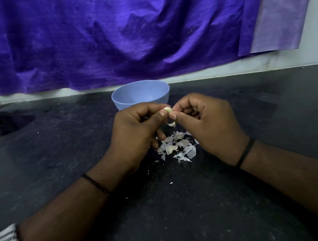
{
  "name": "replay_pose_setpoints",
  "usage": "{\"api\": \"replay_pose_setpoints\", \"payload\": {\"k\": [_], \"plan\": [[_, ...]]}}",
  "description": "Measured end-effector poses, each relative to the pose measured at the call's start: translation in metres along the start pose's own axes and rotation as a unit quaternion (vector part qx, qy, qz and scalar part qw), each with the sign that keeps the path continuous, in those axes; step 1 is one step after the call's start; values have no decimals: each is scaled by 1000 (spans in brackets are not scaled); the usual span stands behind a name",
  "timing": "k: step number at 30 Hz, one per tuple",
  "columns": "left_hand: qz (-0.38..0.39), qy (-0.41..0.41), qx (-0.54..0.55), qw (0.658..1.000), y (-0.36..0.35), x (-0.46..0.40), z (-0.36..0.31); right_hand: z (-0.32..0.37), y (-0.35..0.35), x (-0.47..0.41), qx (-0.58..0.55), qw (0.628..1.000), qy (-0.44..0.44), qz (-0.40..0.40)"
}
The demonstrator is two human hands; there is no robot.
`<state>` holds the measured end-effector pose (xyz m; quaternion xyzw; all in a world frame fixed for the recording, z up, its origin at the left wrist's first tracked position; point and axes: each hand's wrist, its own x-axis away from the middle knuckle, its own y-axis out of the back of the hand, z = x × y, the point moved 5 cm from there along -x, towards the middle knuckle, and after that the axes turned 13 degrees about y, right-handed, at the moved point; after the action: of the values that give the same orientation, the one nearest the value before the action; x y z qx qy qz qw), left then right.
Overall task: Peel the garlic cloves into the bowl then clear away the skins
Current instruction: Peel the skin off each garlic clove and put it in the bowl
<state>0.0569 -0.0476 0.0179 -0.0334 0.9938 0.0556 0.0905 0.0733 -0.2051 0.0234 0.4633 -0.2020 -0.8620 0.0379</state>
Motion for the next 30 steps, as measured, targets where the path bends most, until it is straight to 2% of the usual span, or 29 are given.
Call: {"api": "replay_pose_setpoints", "payload": {"k": [7, 19, 30], "plan": [[-11, 50, 62, 997, 2, -1, 4, 5, -1, 0, 53, 997, 47, 10], [-31, 60, 50, 996, 0, 1, 6, 8, -1, 1, 107, 989, 96, 15], [-28, 55, 29, 998, -1, 0, 8, 10, 0, 0, 144, 984, 105, 9]]}}
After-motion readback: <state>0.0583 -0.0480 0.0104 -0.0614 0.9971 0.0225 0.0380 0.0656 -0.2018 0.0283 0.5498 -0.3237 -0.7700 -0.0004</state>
